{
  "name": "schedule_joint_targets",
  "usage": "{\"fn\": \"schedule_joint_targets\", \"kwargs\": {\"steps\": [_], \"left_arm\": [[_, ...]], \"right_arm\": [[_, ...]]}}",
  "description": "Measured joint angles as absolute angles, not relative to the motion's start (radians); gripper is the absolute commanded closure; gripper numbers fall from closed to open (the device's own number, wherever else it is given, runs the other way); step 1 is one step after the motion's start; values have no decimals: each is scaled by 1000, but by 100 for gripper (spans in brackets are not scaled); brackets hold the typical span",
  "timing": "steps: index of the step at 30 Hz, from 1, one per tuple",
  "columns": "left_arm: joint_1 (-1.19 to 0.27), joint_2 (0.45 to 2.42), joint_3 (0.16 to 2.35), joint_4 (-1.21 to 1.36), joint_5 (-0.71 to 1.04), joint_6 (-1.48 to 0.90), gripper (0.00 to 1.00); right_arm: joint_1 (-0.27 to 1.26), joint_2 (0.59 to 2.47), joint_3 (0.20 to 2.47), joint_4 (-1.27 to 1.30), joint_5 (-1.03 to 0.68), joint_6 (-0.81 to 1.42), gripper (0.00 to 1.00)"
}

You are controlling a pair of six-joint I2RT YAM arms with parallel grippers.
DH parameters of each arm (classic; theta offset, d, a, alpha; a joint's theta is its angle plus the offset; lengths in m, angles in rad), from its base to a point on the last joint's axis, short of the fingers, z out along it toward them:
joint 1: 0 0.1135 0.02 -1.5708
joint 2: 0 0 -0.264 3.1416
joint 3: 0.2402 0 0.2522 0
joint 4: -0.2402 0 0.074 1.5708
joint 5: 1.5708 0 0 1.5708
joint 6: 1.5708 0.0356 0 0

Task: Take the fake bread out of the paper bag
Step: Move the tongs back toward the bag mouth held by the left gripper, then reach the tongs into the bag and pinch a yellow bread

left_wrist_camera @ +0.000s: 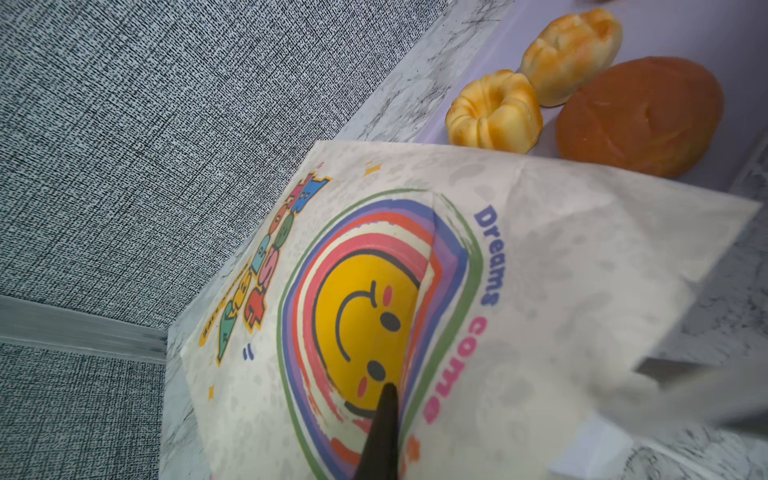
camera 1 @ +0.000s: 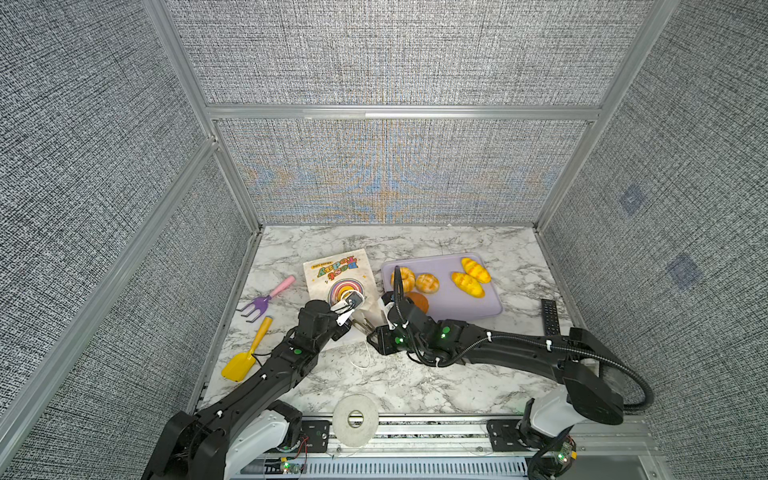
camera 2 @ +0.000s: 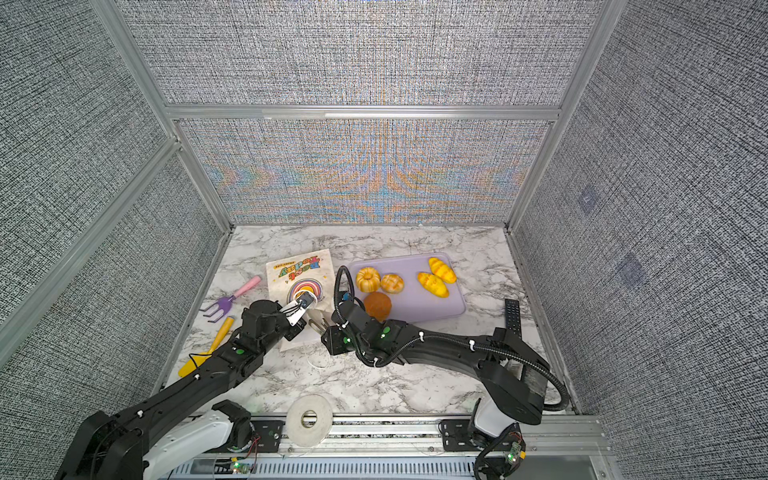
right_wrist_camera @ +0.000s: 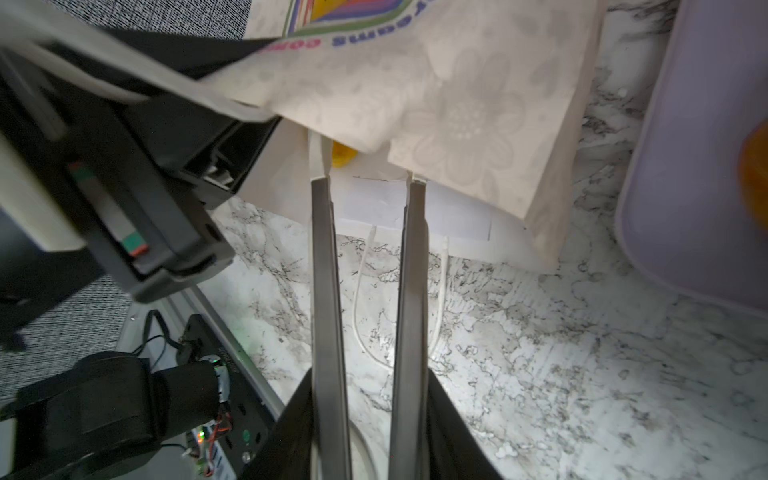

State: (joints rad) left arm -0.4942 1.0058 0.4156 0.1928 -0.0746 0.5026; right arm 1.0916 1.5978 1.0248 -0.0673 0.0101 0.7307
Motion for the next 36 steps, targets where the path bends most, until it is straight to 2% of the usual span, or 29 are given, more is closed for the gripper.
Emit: {"fn": "schedule_joint_targets", "kwargs": {"steps": [13,21,36], "left_arm": [[-493,1066,450,201,-71,463,100],[-493,1074,450,208,-72,464,100],[-493,1070,441,214,-96,494,100]], "right_arm": [[1156,1704,1110,-36,180,494,60],[1157,1745,1155,-70,255,476,60],[1158,1802,1183,-79,284,514,60]]}}
